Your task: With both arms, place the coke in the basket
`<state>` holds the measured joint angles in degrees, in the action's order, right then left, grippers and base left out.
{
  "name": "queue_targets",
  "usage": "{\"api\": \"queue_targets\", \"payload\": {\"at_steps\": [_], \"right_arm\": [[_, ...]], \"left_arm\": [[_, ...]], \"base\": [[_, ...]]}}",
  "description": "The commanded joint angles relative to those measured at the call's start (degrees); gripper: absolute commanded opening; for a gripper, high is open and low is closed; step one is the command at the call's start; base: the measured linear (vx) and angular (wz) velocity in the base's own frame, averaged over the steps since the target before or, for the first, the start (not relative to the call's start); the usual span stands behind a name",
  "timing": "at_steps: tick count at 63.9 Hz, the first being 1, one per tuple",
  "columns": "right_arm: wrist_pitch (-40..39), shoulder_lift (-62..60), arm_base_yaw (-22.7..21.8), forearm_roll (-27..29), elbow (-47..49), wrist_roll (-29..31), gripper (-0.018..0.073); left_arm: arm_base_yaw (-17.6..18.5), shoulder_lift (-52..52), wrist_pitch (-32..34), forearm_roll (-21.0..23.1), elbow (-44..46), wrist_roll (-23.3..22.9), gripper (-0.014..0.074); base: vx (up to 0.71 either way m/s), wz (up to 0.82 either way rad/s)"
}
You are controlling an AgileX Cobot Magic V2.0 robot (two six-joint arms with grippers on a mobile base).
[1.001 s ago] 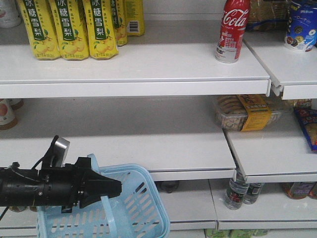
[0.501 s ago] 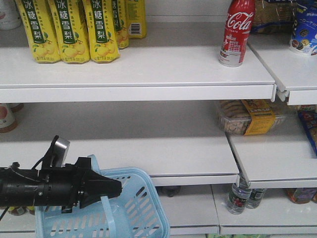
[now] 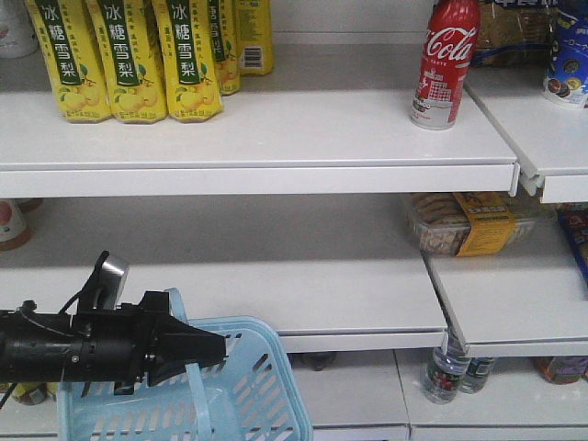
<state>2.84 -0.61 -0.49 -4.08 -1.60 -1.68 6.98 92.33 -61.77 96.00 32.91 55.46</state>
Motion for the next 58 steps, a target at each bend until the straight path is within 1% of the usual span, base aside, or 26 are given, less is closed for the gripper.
{"api": "queue_targets", "payload": {"at_steps": [1,58], "right_arm": [[-4.47,0.32,0.06,-0.28,-0.47,0.31,-0.001],[-4.39,0.32,0.06,-0.28,-0.47,0.31,-0.001]], "left_arm": [[0.38,-1.92,-4.47,3.19,1.36,0.12,-0.0006],[0.38,-1.92,-4.47,3.19,1.36,0.12,-0.0006]], "base": [[0.02,0.0],[0.01,0.0]]}}
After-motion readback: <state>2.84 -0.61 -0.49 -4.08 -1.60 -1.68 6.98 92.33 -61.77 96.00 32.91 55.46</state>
